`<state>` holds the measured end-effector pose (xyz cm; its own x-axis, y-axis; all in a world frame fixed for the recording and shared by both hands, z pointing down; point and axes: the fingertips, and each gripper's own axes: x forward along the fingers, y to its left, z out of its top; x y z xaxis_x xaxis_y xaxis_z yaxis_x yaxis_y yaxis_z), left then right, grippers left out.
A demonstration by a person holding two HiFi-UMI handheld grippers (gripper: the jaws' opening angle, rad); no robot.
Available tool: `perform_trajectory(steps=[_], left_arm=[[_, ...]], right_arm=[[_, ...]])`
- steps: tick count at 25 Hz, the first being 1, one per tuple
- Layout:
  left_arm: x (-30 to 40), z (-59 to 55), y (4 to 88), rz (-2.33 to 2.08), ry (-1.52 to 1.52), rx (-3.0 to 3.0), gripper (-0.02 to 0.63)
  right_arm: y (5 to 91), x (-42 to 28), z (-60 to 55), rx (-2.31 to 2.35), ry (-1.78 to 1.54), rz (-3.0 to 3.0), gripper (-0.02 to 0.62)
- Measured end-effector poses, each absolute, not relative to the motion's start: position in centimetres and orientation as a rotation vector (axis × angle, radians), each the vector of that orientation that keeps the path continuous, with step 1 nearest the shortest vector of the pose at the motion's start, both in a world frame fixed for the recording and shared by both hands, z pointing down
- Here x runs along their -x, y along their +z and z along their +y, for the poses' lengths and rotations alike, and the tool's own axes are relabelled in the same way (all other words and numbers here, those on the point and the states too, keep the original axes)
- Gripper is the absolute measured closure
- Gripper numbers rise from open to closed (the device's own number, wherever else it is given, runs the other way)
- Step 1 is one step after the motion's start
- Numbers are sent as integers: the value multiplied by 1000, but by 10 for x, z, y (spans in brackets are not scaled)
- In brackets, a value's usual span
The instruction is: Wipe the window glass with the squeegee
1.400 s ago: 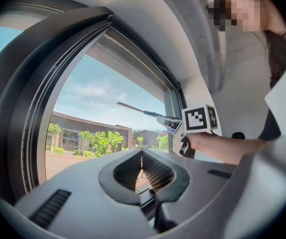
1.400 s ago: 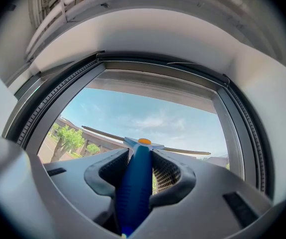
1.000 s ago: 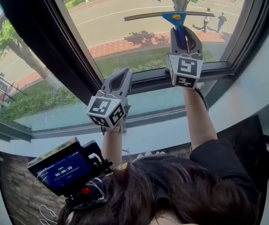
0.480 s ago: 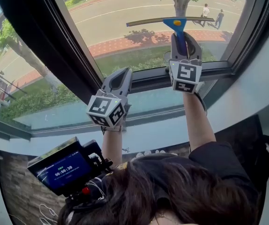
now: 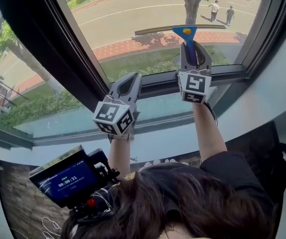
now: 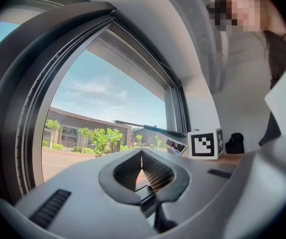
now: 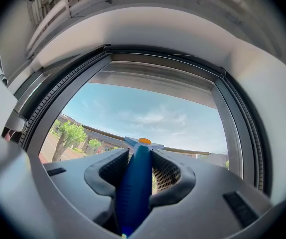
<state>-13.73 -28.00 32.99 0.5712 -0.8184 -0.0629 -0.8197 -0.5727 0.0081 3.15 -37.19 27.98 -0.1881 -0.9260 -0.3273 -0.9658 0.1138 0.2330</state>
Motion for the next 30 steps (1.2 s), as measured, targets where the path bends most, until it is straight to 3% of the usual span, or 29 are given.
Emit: perform_trajectory(steps=[30], left_arm=[[137, -279, 334, 1440, 96, 2777, 604]], right_arm=[[328, -33, -366, 1972, 548, 2329, 454]])
